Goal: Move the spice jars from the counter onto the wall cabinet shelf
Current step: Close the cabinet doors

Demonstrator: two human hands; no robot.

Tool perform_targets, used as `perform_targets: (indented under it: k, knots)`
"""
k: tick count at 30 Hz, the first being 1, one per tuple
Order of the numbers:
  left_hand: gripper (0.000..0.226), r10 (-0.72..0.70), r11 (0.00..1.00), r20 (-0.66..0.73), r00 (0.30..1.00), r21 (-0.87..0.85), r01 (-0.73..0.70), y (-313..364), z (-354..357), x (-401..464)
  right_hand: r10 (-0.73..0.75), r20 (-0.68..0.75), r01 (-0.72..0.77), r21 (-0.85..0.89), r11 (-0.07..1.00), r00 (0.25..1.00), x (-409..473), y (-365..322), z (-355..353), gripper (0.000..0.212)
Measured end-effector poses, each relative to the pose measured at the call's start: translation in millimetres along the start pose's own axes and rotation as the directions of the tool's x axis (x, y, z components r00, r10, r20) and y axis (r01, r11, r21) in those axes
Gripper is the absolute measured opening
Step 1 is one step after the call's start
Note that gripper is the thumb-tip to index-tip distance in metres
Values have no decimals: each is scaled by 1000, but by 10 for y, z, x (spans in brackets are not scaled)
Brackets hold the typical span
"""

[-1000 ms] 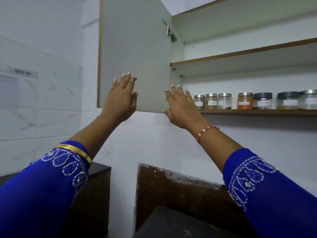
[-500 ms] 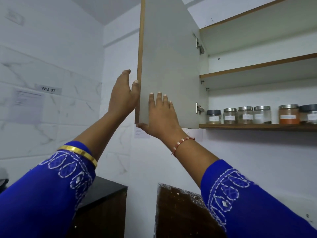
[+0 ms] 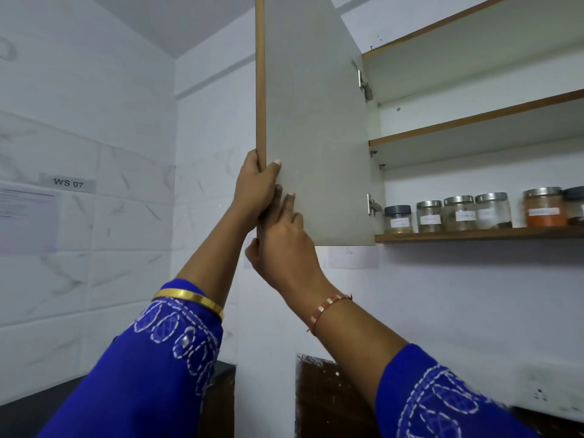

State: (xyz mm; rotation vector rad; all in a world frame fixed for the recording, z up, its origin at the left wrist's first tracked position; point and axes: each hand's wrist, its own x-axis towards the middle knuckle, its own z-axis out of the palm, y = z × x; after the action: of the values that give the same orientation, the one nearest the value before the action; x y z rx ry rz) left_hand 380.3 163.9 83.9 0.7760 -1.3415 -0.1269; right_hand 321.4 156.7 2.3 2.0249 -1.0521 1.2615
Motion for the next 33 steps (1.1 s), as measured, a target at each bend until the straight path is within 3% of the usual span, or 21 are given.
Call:
perform_targets:
  k: [4, 18, 31, 33]
  knots:
    - [12, 31, 1000, 9, 999, -1, -31, 53, 97, -65, 24, -69, -20, 56, 998, 997, -87, 51, -69, 85]
    - [44, 154, 977, 63, 986, 138, -161, 791, 1322, -682, 88, -183, -29, 304, 952, 979, -657, 1113, -963, 65]
    - [72, 151, 955, 201, 968, 222, -195, 1120, 2959, -1069, 292, -136, -238, 317, 918, 947, -1081, 2537, -1535, 47]
    - [74, 181, 947, 227, 957, 224, -232, 1095, 3159, -1091, 333, -146, -258, 383, 887, 931, -1117, 2726, -1544, 44]
